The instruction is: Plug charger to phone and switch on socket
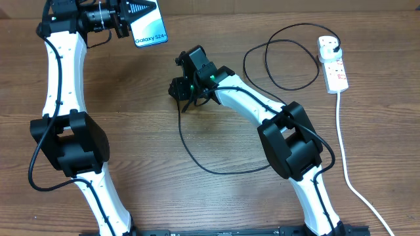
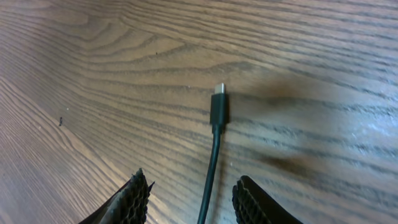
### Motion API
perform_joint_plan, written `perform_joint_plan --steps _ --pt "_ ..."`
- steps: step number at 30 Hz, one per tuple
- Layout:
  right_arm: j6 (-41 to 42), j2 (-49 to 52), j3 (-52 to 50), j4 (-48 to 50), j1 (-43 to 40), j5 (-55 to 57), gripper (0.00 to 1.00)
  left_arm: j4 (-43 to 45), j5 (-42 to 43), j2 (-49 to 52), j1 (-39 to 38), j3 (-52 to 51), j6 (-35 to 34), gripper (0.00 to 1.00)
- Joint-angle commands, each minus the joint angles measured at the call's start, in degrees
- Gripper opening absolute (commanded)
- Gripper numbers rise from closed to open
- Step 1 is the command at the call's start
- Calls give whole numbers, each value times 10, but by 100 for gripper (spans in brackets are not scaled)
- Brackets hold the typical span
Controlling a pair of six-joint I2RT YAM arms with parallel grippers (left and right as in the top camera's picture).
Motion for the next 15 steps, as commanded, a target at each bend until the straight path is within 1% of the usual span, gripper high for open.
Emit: perform_joint_plan --steps 1,9,15 --pt "-5 34 16 11 -2 -9 43 2 26 -12 -1 3 -1 4" --pt "-2 57 16 44 -1 -9 43 2 26 -12 -1 3 -1 4" --pt "40 71 16 63 -1 -31 43 2 26 -12 -1 3 -1 4"
